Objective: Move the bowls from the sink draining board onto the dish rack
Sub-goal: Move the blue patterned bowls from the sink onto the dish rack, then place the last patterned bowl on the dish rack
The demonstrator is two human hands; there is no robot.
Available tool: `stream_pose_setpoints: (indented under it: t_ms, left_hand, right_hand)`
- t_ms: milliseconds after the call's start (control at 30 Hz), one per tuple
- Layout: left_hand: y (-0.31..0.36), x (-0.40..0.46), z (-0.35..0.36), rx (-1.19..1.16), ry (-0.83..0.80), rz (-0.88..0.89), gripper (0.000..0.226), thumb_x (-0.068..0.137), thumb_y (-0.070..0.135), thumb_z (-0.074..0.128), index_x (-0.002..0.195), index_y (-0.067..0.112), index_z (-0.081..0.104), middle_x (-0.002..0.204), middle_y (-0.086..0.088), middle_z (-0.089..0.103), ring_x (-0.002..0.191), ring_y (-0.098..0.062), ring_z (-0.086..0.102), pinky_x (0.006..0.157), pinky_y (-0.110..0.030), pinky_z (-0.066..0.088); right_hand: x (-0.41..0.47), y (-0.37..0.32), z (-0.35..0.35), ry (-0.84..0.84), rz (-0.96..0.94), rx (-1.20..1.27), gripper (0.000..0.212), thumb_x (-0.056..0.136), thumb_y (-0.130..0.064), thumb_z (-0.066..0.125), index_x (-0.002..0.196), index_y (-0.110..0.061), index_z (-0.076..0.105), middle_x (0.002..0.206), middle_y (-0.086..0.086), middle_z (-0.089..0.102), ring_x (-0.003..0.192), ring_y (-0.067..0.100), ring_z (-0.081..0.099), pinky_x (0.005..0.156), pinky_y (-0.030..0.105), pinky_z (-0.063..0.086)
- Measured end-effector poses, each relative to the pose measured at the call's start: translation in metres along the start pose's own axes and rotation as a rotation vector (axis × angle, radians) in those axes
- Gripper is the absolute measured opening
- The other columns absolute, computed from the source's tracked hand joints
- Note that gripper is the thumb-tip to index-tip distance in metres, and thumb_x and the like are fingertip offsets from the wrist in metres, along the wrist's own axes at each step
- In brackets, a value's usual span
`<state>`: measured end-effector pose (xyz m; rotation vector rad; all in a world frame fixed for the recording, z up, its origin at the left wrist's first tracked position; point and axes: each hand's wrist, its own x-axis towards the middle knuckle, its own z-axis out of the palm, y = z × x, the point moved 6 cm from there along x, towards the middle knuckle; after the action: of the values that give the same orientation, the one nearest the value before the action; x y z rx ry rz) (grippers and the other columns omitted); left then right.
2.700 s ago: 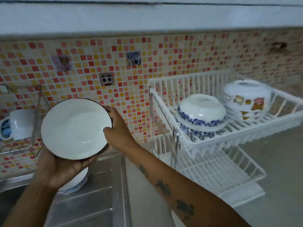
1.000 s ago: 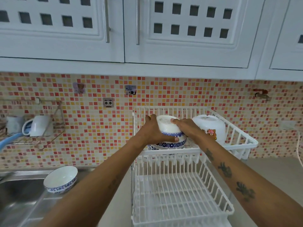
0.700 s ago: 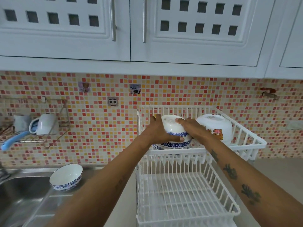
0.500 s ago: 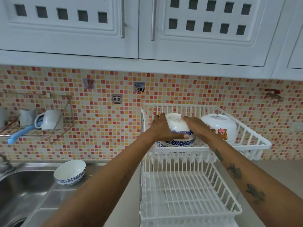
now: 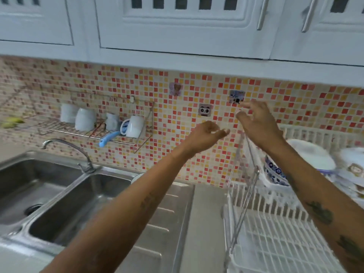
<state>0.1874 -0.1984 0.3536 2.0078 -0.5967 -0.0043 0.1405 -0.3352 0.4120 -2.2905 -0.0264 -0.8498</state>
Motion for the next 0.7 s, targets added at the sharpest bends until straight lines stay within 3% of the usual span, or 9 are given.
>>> stream_pose_setpoints:
  t_ms: [133, 267, 433, 500, 567, 633, 700]
  left_hand:
    - [-0.085, -0.013, -0.060, -0.007, 0.010, -0.204, 0.037, 0.095, 0.042, 0.053, 0.105, 0.008, 0.061, 0.102, 0.002, 0.059, 0.102, -0.019, 0.055, 0.088, -0.033, 0.042]
    - [-0.183, -0.031, -0.113, -0.064, 0.026, -0.458, 0.053, 0.093, 0.045, 0.054, 0.128, 0.004, 0.059, 0.130, -0.011, 0.061, 0.124, -0.030, 0.054, 0.098, -0.040, 0.046]
    - [-0.297, -0.050, -0.156, -0.135, 0.115, -0.650, 0.047, 0.096, 0.040, 0.051, 0.126, 0.004, 0.058, 0.122, -0.012, 0.062, 0.111, -0.027, 0.057, 0.097, -0.041, 0.048]
    - [-0.341, -0.055, -0.157, -0.229, 0.113, -0.731, 0.034, 0.097, 0.037, 0.050, 0.108, 0.006, 0.057, 0.101, -0.011, 0.062, 0.089, -0.020, 0.056, 0.083, -0.033, 0.049]
    - [-0.378, -0.057, -0.154, -0.261, 0.107, -0.830, 0.018, 0.099, 0.024, 0.047, 0.084, 0.016, 0.052, 0.084, -0.004, 0.051, 0.068, -0.013, 0.044, 0.065, -0.025, 0.040]
    - [-0.413, -0.054, -0.149, -0.271, 0.104, -0.903, 0.015, 0.096, 0.024, 0.050, 0.081, 0.022, 0.051, 0.100, -0.005, 0.050, 0.072, -0.014, 0.048, 0.068, -0.027, 0.044]
    - [-0.439, -0.046, -0.138, -0.325, 0.087, -0.941, 0.009, 0.095, 0.025, 0.051, 0.100, 0.018, 0.052, 0.109, -0.007, 0.048, 0.087, -0.019, 0.052, 0.076, -0.031, 0.048]
  right_hand:
    - [0.001, -0.037, 0.112, -0.226, -0.022, 0.080, 0.040, 0.096, -0.031, 0.049, 0.133, -0.017, 0.055, 0.145, 0.004, 0.041, 0.132, 0.021, 0.044, 0.106, 0.034, 0.036]
    - [-0.007, -0.045, 0.225, -0.444, 0.033, 0.182, 0.040, 0.094, -0.031, 0.051, 0.131, -0.017, 0.057, 0.144, 0.003, 0.045, 0.131, 0.021, 0.046, 0.101, 0.029, 0.039]
    - [-0.022, -0.007, 0.338, -0.629, 0.303, 0.280, 0.034, 0.094, -0.026, 0.052, 0.121, -0.007, 0.062, 0.136, 0.010, 0.057, 0.113, 0.023, 0.057, 0.092, 0.035, 0.045]
    - [-0.028, 0.022, 0.374, -0.647, 0.459, 0.300, 0.037, 0.095, -0.025, 0.052, 0.123, -0.002, 0.062, 0.134, 0.013, 0.058, 0.118, 0.027, 0.056, 0.095, 0.035, 0.044]
    - [-0.036, 0.052, 0.405, -0.664, 0.597, 0.306, 0.039, 0.095, -0.025, 0.053, 0.128, -0.005, 0.058, 0.138, 0.010, 0.053, 0.123, 0.028, 0.052, 0.097, 0.035, 0.043]
    - [-0.049, 0.083, 0.432, -0.722, 0.710, 0.296, 0.045, 0.095, -0.027, 0.054, 0.135, -0.008, 0.050, 0.142, 0.008, 0.048, 0.127, 0.028, 0.048, 0.098, 0.037, 0.041]
    - [-0.067, 0.108, 0.451, -0.772, 0.831, 0.335, 0.049, 0.095, -0.028, 0.054, 0.140, -0.012, 0.043, 0.140, 0.004, 0.046, 0.126, 0.025, 0.045, 0.093, 0.038, 0.038]
